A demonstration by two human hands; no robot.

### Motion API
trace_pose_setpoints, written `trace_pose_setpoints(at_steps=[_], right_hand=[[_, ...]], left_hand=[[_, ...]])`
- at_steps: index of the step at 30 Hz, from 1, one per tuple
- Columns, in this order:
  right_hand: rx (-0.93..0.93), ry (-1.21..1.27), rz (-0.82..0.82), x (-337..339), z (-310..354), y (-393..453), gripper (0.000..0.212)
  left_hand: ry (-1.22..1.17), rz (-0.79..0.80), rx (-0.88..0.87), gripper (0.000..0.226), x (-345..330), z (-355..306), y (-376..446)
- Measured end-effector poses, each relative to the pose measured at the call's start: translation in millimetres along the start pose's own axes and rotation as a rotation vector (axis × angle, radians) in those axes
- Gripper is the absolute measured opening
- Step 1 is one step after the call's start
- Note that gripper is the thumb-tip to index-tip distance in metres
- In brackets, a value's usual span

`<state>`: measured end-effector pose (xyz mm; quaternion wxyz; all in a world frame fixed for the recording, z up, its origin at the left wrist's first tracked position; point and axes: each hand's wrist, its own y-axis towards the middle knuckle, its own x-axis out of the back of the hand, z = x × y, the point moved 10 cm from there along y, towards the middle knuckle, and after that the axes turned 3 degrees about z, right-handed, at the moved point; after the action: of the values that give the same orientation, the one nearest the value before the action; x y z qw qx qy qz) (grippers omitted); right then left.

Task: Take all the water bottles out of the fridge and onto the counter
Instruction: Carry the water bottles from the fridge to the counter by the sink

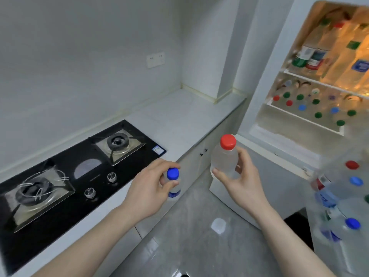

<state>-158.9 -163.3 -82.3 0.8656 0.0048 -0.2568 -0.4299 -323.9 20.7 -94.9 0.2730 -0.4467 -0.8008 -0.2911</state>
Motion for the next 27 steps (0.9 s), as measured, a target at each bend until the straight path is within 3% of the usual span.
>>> trace_pose_setpoints(at_steps=[5,14,27], right_hand=[[0.028,0.068,0.209,-79.6,13.1,23.8,0.056],[0.153,0.090,0.683,-219.7,35.3,41.4,0.060],[0.384,0.162,1.229,-382.6,135.5,-100.4,0.060]], left_hand=[[0.039,-0.115,0.172,0.032,53.5,44.4,-37.9],[-0.045,-0.504,0.623,0.037,117.3,109.0,-157.0],[0.021,-0.958,1.013,0.032,167.1,72.1,-388.1]])
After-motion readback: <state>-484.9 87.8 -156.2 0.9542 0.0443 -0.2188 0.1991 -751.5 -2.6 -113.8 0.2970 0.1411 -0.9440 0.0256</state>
